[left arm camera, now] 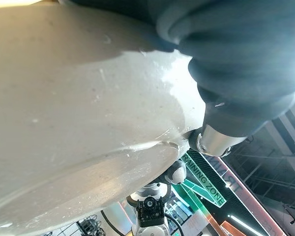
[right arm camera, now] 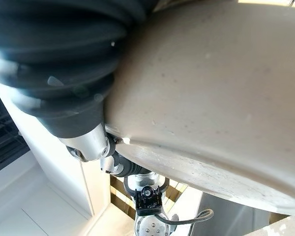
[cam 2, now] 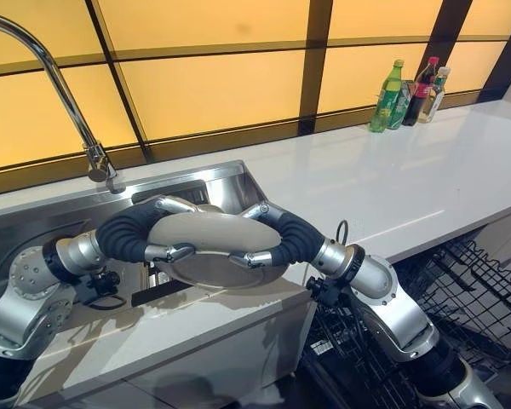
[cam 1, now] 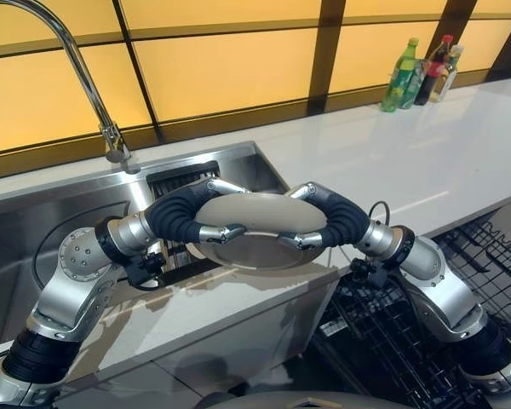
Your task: Pick up plates and place into dishwasher.
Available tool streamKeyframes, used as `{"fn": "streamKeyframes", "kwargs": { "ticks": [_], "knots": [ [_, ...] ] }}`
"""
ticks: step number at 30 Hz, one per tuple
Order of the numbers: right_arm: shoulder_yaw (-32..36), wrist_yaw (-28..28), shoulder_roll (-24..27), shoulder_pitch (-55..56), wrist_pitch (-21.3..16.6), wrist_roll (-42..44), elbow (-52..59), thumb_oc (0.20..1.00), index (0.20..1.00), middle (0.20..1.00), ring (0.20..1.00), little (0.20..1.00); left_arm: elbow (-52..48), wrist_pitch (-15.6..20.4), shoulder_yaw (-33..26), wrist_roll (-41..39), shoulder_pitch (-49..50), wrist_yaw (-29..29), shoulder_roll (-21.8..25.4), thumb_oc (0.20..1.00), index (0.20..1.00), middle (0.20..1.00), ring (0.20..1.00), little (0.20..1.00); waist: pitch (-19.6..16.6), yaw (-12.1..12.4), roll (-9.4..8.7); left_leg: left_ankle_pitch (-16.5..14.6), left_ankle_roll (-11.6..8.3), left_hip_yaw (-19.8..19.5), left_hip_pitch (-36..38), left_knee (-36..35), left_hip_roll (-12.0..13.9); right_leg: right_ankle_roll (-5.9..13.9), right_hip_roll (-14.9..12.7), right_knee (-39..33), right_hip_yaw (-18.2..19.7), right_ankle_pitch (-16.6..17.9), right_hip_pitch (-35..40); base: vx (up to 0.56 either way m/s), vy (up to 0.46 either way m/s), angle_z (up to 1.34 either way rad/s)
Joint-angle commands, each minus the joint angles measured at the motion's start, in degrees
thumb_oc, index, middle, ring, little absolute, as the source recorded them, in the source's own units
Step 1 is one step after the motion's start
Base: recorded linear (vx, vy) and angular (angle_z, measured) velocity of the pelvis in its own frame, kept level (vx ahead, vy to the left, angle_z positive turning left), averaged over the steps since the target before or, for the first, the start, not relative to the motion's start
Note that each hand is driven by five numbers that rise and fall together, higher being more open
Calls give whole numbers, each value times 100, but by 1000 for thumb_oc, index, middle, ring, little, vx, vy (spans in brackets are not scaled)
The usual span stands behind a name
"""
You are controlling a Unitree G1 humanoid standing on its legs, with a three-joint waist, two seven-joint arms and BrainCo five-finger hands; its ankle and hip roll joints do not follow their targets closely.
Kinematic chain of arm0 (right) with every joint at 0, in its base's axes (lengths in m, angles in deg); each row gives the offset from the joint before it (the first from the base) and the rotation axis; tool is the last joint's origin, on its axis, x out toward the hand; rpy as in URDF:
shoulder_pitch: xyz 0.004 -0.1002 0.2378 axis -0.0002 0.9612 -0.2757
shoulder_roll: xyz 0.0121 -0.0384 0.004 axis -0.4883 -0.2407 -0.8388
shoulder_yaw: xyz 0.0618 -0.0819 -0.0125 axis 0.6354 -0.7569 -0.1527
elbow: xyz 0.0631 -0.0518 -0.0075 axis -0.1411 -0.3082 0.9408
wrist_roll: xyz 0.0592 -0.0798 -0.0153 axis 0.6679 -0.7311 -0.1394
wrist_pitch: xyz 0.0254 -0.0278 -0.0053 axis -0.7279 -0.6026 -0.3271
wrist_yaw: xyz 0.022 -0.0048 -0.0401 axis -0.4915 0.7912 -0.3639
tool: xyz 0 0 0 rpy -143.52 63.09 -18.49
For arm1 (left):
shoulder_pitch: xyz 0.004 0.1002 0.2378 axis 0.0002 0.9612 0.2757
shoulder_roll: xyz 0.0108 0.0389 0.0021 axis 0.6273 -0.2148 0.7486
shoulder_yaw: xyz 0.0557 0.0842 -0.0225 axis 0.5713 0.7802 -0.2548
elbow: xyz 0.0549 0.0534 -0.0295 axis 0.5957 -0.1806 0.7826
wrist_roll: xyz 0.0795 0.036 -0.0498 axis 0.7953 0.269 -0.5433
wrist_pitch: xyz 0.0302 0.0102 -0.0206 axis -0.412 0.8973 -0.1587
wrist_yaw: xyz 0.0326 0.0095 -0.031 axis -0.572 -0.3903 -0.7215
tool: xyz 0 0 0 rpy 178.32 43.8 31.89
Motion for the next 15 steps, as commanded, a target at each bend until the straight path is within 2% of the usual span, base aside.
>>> {"fn": "streamKeyframes", "kwargs": {
  "ticks": [1,2,3,4,5,9,15],
  "knots": [
    [189,-259,-9,86,176,204,36,200,200,200,200,200,-23,576,-504,186,-269,1131,-299,200,200,200,200,200,-274,51,54,-520,180,90,338,77,-2,-122,251,294,-71,505,-645,-33,-19,2],
    [215,-258,-27,79,185,210,13,200,200,200,200,200,21,540,-523,319,-259,1321,-343,200,200,200,200,200,-274,54,51,-512,174,79,331,80,2,-129,258,303,-81,497,-643,-34,-24,3],
    [237,-286,-40,76,203,222,-8,200,200,200,200,200,85,525,-540,393,-254,1560,-376,294,294,294,294,294,-275,61,47,-503,168,66,325,78,5,-134,262,305,-95,494,-640,0,0,0],
    [267,-320,-65,60,217,226,-46,200,200,200,200,200,178,501,-579,469,-232,1790,-449,589,589,589,589,589,-276,72,37,-494,162,52,320,78,8,-141,263,306,-116,488,-632,-30,-28,4],
    [296,-326,-105,45,219,194,-84,200,200,200,200,200,256,442,-610,559,-204,2030,-543,1000,1000,1000,1000,1000,-277,80,31,-488,158,35,320,76,11,-154,269,309,-129,480,-627,-27,-26,5],
    [332,-388,-302,14,195,-25,-253,200,200,200,200,200,485,584,-763,954,-66,2588,-811,1000,1000,1000,1000,1000,-272,137,14,-466,146,-28,289,89,13,-191,292,316,-166,463,-623,-36,-26,10],
    [438,-486,-343,-53,184,-114,-388,200,200,200,200,200,494,779,-1054,1035,35,3088,-876,1000,1000,1000,1000,1000,-276,190,14,-433,103,-68,261,87,32,-224,302,272,-217,478,-611,-21,-9,5]
  ]
}}
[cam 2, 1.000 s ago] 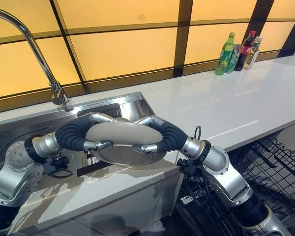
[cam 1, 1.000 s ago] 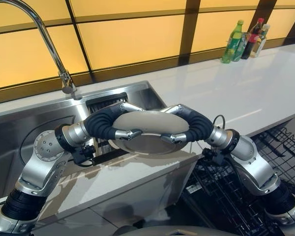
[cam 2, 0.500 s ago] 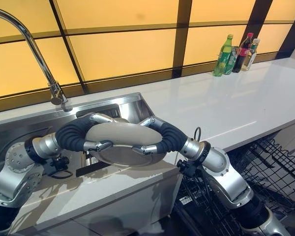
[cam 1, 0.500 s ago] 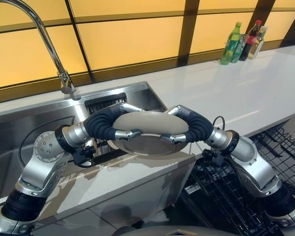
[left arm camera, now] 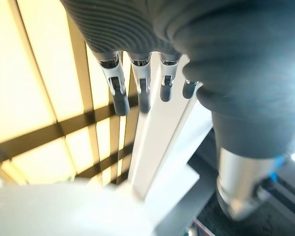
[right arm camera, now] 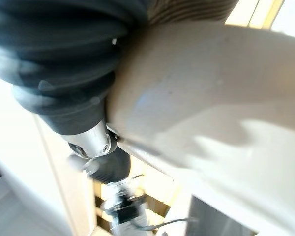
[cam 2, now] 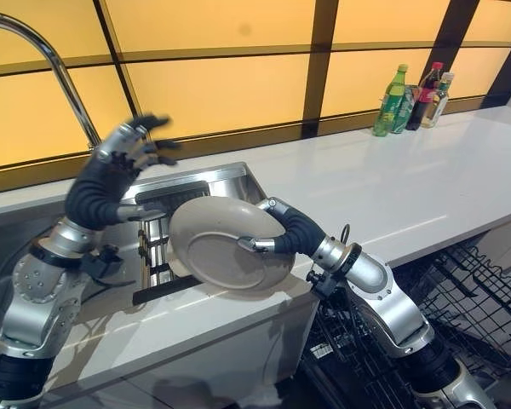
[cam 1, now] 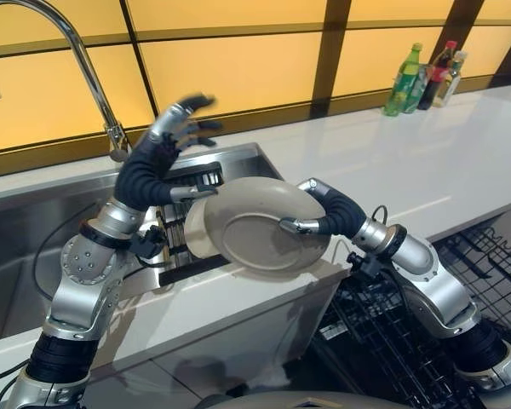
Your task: Pick up plates and place into dishwasher.
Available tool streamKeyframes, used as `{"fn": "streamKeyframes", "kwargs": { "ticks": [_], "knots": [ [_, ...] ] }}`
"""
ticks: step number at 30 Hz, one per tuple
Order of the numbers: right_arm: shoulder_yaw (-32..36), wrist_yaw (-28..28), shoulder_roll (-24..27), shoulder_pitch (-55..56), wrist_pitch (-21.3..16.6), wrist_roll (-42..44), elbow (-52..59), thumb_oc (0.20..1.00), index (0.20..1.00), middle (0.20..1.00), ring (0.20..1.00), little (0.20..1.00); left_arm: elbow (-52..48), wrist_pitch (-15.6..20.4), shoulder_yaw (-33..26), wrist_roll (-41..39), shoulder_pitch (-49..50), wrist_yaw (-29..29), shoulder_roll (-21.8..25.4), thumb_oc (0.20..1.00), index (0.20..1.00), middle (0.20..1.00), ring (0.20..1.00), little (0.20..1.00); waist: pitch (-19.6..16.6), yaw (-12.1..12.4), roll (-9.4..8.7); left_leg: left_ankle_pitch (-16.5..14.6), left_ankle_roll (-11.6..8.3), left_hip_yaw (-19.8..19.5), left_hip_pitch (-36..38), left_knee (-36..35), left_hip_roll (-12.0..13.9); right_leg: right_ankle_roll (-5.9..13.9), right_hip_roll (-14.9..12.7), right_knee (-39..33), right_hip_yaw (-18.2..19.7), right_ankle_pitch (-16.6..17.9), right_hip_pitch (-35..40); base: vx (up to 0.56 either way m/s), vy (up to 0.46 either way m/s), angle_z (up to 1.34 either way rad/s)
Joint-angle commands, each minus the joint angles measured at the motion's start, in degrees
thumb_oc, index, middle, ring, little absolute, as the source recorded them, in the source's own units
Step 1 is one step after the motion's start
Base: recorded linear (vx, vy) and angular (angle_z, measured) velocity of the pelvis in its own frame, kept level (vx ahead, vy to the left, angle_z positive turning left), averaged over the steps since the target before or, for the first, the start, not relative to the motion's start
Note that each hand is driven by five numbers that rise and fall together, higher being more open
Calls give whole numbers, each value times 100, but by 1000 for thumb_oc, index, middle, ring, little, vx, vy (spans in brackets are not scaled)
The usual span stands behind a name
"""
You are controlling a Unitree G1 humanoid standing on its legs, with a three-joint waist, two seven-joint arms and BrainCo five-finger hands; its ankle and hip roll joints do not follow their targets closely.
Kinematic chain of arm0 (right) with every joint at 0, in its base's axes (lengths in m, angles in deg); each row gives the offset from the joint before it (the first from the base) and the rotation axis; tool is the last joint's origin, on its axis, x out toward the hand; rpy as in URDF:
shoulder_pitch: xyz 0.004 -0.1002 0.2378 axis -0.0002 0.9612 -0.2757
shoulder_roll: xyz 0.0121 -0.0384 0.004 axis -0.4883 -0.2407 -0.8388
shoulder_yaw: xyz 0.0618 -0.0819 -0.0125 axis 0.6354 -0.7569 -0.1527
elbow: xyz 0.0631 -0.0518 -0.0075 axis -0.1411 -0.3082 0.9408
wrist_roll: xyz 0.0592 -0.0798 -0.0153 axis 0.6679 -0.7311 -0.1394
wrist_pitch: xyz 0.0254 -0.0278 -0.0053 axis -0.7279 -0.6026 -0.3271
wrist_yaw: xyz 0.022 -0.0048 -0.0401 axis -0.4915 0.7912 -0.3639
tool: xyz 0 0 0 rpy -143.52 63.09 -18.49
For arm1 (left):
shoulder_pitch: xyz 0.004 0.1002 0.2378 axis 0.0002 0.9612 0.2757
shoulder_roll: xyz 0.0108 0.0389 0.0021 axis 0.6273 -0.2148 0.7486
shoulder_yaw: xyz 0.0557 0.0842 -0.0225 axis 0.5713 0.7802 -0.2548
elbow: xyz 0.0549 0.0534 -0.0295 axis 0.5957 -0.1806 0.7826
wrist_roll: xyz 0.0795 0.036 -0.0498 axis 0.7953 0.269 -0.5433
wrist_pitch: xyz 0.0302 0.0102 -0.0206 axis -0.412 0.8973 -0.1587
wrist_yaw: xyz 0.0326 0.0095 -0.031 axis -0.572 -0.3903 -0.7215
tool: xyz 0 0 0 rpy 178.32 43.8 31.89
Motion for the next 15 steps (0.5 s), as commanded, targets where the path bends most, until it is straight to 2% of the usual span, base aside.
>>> {"fn": "streamKeyframes", "kwargs": {
  "ticks": [1,7,15],
  "knots": [
    [360,-169,-151,-75,-229,19,201,200,200,200,200,200,254,412,-391,199,15,457,18,1000,1000,1000,1000,1000,-235,148,28,-433,98,108,292,80,52,-192,267,342,-30,497,-709,0,0,0],
    [589,-270,-159,66,-294,-159,193,200,200,200,200,200,301,542,-668,138,140,730,-102,1000,1000,1000,1000,1000,-255,130,37,-409,62,137,261,57,94,-210,279,304,-38,506,-730,0,0,0],
    [1165,-1026,137,174,-397,-771,82,200,200,200,200,200,342,465,-695,-102,262,559,-233,1000,1000,1000,1000,1000,-236,-24,29,-444,53,233,309,41,112,-213,306,319,90,516,-754,0,0,0]
  ]
}}
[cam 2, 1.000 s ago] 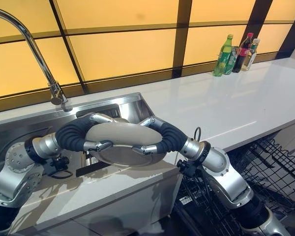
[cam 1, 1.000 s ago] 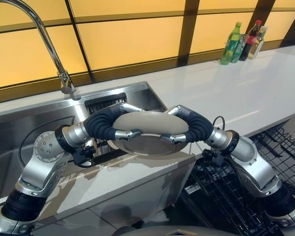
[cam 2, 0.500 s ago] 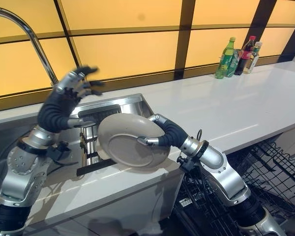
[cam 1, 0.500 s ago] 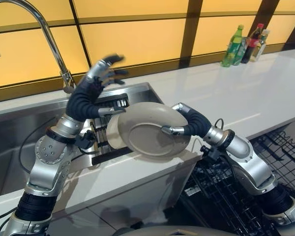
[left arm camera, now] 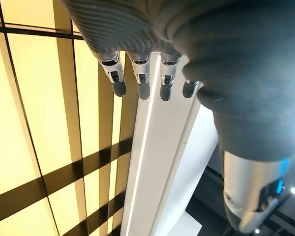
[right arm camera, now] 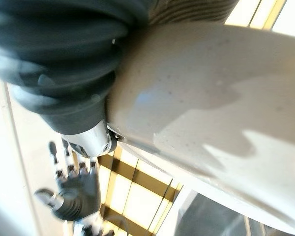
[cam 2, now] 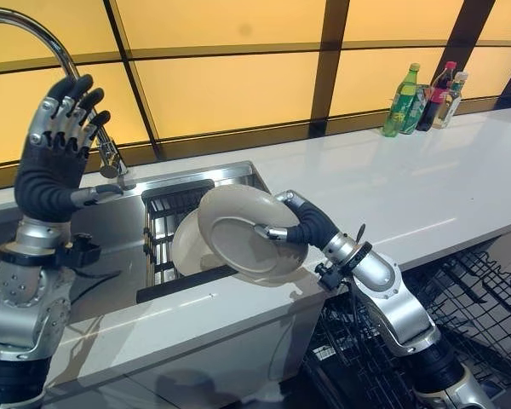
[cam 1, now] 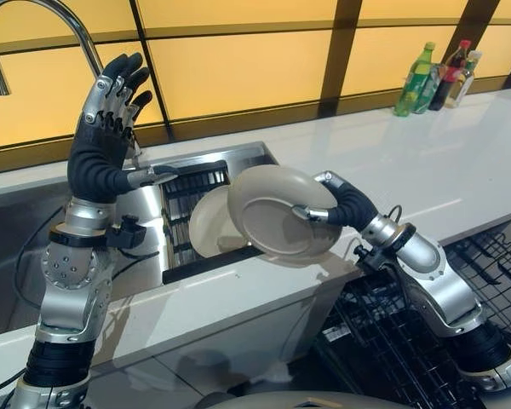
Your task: Pick up plates and place into dishwasher.
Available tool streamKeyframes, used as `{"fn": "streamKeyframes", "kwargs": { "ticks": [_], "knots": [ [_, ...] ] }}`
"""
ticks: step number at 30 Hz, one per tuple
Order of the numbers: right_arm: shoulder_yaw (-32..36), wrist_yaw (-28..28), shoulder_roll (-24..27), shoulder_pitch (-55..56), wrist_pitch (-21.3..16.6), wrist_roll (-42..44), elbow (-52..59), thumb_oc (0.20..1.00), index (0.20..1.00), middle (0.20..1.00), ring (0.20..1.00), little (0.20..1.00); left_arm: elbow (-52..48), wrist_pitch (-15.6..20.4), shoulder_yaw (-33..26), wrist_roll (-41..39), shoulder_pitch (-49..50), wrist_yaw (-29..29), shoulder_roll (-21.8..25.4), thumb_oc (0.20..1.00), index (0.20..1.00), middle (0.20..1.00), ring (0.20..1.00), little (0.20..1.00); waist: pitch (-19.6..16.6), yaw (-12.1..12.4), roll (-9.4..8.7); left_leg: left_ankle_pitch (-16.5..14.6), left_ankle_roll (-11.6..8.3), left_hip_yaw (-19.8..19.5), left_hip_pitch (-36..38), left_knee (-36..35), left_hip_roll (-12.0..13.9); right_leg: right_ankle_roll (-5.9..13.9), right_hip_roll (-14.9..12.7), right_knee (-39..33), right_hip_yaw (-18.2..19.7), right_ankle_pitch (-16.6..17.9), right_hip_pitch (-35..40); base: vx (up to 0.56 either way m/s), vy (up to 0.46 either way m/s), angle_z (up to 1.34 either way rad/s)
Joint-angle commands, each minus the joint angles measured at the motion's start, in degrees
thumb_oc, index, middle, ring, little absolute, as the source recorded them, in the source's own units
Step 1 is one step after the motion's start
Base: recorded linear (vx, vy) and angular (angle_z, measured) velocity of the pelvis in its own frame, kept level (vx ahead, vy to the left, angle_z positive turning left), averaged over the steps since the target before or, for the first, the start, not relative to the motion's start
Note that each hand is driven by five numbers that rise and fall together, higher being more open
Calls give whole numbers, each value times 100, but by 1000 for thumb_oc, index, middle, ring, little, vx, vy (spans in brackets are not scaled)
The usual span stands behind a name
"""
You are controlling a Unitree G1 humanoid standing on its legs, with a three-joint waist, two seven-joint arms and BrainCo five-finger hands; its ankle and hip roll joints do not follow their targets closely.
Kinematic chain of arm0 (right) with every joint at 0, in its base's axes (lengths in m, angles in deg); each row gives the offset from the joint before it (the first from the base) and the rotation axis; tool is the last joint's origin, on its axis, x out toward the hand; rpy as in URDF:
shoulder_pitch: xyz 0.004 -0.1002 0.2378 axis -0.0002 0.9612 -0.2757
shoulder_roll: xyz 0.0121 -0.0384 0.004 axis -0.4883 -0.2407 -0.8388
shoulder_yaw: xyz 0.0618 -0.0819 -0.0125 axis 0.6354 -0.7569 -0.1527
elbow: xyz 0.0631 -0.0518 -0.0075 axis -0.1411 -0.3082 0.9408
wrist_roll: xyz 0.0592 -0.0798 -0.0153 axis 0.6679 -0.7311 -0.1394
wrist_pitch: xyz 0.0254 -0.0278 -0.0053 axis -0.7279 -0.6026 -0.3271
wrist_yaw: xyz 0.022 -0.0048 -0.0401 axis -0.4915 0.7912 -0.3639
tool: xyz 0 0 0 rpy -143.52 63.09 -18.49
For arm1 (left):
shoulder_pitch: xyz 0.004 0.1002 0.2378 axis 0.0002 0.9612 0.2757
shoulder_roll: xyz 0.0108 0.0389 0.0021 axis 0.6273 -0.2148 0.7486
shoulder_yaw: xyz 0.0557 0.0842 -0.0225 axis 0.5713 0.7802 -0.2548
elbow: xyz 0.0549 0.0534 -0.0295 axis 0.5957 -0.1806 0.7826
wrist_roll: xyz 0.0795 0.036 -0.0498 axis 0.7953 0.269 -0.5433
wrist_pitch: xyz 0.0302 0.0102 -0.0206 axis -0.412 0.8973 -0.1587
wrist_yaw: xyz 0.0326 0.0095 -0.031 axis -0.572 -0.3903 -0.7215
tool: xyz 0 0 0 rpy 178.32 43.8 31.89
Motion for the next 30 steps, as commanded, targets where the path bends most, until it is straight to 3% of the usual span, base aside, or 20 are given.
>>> {"fn": "streamKeyframes", "kwargs": {
  "ticks": [1,12,20,27,30],
  "knots": [
    [600,-604,157,-22,-399,-306,151,200,200,200,200,200,329,211,-277,-230,107,-46,40,1000,1000,1000,1000,1000,-234,-132,22,-438,69,261,341,39,115,-197,308,326,115,539,-751,0,0,0],
    [1942,-1595,468,747,-331,-876,51,200,200,200,200,200,557,65,-468,-388,442,123,-62,1000,1000,1000,1000,1000,-129,-682,4,-632,183,734,543,11,101,-88,299,220,765,734,-861,9,55,-31],
    [2773,-1953,407,1376,-195,-923,-255,200,200,200,200,200,749,-206,-736,-359,433,305,5,1000,1000,1000,1000,1000,35,-1138,-63,-835,314,1129,703,99,15,84,224,212,1218,973,-1048,9,34,-49],
    [3246,-2184,205,1873,-312,-817,-562,200,200,200,200,200,779,-315,-1202,-529,603,408,42,1000,1000,1000,1000,1000,155,-1225,-112,-879,376,1306,755,83,103,190,211,910,1136,871,-1298,-60,-115,-63],
    [3277,-2432,119,1873,-345,-833,-627,200,200,200,200,200,785,-215,-1329,-437,650,496,29,1000,1000,1000,1000,1000,199,-1140,-151,-809,296,1314,634,194,196,123,196,711,1005,838,-1272,-113,-263,-16]
  ]
}}
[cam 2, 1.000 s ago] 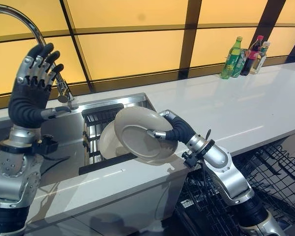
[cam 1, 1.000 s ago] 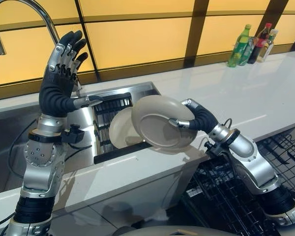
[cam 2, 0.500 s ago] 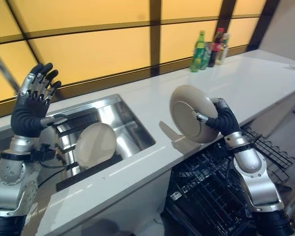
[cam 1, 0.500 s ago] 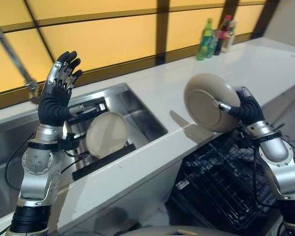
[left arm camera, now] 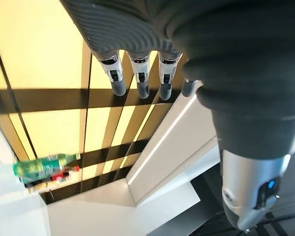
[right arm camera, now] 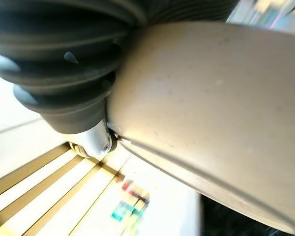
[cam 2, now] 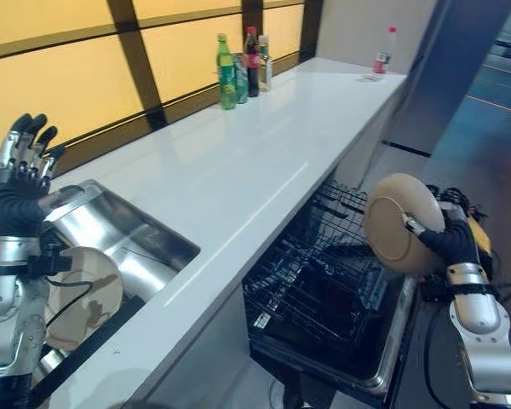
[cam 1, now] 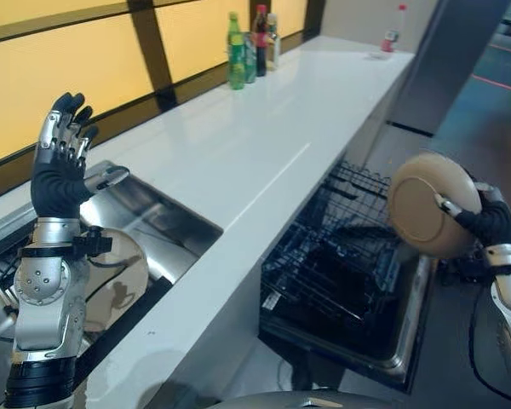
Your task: Pick up plates and place into dishwasher.
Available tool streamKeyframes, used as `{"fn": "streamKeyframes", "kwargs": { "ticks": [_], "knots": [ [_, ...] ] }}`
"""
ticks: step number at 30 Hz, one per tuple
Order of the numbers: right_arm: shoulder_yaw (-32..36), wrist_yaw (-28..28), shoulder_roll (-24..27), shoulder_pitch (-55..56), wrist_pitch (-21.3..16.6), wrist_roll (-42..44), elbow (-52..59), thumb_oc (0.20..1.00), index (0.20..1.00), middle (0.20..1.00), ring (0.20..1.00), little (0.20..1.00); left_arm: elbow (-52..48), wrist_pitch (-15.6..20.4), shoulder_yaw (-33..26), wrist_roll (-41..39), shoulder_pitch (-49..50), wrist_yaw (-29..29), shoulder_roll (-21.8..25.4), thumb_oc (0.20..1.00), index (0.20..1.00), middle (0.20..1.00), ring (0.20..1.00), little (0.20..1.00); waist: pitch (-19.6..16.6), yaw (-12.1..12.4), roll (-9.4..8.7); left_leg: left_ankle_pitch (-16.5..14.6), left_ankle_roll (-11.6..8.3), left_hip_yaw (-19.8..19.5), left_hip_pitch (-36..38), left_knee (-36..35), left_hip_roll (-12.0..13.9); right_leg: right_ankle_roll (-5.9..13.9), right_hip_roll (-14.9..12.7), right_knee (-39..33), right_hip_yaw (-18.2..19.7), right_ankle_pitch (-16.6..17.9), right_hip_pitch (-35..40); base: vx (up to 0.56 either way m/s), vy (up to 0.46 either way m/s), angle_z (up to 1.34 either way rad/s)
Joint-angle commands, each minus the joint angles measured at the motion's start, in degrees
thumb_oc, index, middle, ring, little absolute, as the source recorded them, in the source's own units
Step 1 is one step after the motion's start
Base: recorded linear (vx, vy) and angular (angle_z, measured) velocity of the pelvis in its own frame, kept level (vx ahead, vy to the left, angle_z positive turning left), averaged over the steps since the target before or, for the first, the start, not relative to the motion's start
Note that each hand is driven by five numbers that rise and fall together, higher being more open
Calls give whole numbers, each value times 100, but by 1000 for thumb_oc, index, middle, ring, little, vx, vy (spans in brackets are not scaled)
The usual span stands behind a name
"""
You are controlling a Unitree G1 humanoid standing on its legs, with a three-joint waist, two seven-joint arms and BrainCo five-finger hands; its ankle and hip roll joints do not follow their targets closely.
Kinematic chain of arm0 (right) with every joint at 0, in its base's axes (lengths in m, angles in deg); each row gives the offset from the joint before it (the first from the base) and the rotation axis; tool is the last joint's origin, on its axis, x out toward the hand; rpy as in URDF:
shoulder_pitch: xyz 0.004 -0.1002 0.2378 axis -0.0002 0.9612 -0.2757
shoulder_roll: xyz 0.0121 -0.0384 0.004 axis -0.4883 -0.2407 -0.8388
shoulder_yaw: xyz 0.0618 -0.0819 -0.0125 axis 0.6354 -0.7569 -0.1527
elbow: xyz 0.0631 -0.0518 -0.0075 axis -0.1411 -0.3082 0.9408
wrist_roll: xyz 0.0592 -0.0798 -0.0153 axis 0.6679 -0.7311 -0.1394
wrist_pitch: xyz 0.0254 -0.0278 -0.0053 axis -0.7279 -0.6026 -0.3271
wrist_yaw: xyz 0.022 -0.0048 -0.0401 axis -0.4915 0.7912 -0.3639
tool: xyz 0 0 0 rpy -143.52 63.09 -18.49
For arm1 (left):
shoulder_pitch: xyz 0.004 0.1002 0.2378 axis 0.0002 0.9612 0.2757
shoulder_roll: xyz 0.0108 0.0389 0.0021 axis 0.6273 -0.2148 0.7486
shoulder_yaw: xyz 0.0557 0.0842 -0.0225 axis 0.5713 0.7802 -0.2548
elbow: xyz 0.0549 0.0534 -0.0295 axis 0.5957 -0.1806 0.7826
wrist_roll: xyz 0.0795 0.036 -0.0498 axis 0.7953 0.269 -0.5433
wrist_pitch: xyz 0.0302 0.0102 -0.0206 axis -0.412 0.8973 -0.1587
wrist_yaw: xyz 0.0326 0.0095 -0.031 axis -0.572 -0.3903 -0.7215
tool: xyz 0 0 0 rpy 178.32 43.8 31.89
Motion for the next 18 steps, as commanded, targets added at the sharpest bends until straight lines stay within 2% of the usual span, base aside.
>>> {"fn": "streamKeyframes", "kwargs": {
  "ticks": [1,5,11,18],
  "knots": [
    [339,-441,-27,-416,-291,40,148,200,200,200,200,200,118,276,-321,-29,-60,181,90,1000,1000,1000,1000,1000,-128,258,-49,-271,324,-323,-132,222,-193,60,90,337,-395,489,-461,-88,-303,-13],
    [297,-388,15,-498,82,-87,63,200,200,200,200,200,201,202,-371,-100,-119,146,140,1000,1000,1000,1000,1000,-151,286,-48,-257,157,-343,-178,355,21,-44,216,200,-434,452,-355,2,-275,-10],
    [173,462,86,-360,451,29,6,200,200,200,200,200,90,87,-385,-95,34,-15,40,1000,1000,1000,1000,1000,-128,297,19,-103,-43,-373,-276,436,303,-234,367,75,-546,440,-300,15,-196,4],
    [-403,1191,291,-746,330,-57,-726,200,200,200,200,200,166,153,-236,-94,-35,-53,43,1000,1000,1000,1000,1000,-17,427,112,156,-204,-493,-480,297,495,-334,448,31,-785,384,-400,-48,-106,10]
  ]
}}
